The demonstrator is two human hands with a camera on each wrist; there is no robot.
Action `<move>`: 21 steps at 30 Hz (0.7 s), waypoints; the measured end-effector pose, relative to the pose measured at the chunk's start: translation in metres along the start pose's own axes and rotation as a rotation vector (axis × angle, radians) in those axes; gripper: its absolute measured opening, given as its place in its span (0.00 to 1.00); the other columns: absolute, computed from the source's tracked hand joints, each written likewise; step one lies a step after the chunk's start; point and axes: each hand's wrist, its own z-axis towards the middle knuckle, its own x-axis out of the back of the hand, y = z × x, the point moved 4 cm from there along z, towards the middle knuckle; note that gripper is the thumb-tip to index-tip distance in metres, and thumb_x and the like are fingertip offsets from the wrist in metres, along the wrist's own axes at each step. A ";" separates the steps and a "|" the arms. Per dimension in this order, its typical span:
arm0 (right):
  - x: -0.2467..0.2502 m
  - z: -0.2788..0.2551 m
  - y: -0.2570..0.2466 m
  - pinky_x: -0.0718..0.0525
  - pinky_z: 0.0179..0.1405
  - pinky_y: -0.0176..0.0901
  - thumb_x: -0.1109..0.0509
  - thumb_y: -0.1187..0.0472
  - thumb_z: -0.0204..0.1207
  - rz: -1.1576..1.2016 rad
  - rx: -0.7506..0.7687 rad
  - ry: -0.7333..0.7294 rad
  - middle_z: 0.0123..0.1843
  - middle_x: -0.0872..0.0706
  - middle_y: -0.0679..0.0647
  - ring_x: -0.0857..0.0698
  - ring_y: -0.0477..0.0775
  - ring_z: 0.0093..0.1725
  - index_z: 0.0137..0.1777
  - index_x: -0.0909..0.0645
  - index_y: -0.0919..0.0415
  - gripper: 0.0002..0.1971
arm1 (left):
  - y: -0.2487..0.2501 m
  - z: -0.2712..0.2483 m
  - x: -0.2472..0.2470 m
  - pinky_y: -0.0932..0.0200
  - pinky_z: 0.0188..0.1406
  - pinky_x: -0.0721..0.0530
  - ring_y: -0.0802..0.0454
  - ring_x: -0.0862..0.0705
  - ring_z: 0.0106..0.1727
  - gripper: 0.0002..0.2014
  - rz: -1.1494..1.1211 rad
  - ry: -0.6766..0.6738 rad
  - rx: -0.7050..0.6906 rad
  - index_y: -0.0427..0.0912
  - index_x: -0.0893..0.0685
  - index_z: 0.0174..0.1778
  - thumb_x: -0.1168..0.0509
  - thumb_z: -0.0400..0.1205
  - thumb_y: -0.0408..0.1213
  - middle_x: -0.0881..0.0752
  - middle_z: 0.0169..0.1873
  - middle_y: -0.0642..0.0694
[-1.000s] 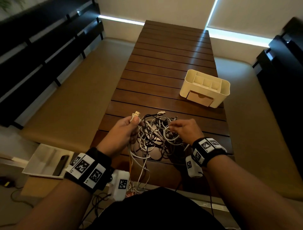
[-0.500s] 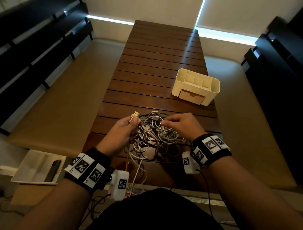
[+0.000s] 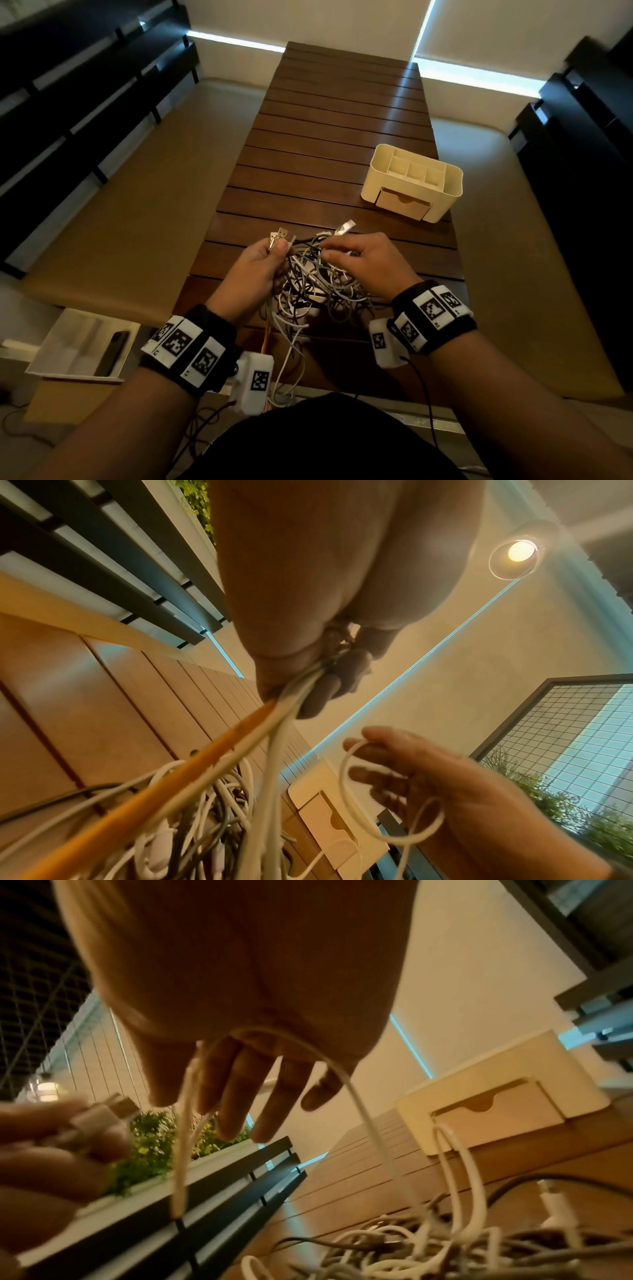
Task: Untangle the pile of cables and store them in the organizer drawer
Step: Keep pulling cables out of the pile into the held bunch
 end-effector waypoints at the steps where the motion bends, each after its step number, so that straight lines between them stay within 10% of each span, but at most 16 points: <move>1: 0.000 0.001 -0.005 0.12 0.50 0.43 0.24 0.51 0.78 0.041 0.021 0.066 0.49 0.08 0.41 0.11 0.39 0.47 0.55 0.09 0.47 0.08 | 0.000 0.001 0.000 0.59 0.30 0.32 0.58 0.32 0.27 0.16 -0.001 0.016 -0.003 0.37 0.21 0.55 0.47 0.92 0.45 0.27 0.28 0.53; 21: -0.047 -0.001 -0.047 0.19 0.44 0.34 0.26 0.63 0.75 -0.192 0.424 -0.086 0.43 0.12 0.47 0.17 0.44 0.41 0.48 0.13 0.58 0.03 | 0.005 -0.001 -0.009 0.66 0.25 0.20 0.61 0.19 0.26 0.15 -0.084 0.042 -0.040 0.40 0.22 0.50 0.49 0.92 0.44 0.18 0.30 0.50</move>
